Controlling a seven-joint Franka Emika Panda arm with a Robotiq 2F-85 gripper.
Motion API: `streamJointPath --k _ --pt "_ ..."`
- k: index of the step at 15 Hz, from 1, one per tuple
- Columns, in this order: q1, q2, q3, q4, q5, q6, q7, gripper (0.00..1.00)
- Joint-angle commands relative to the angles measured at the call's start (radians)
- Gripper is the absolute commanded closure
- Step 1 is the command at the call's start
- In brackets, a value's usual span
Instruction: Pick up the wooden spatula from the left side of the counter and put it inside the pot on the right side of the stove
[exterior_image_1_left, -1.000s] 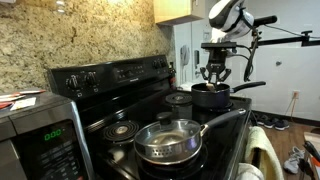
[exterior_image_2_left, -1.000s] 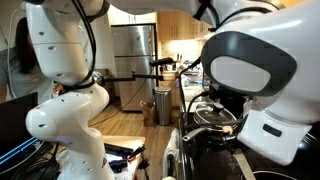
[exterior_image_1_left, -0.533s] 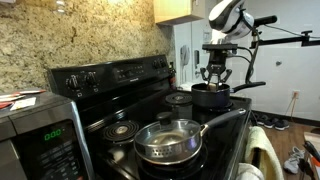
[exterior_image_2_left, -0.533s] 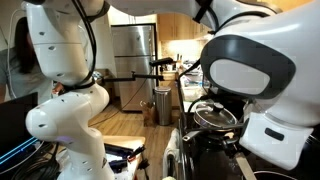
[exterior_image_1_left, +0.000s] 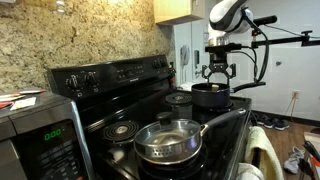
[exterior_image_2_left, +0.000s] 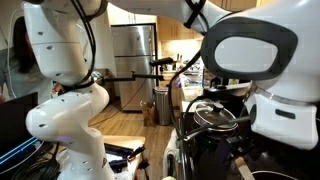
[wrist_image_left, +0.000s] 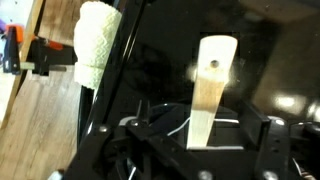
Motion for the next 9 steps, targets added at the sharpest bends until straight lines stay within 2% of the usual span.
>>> streamJointPath --k 1,5,9 --pt "0.025 -0.077 0.065 0.013 -0.182 -0.021 0.062 0.00" --pt "0.058 -0.140 0.135 0.011 -0.321 -0.016 0.007 0.00" --pt "0.101 -0.204 0.192 -0.026 -0.362 0.027 -0.071 0.00"
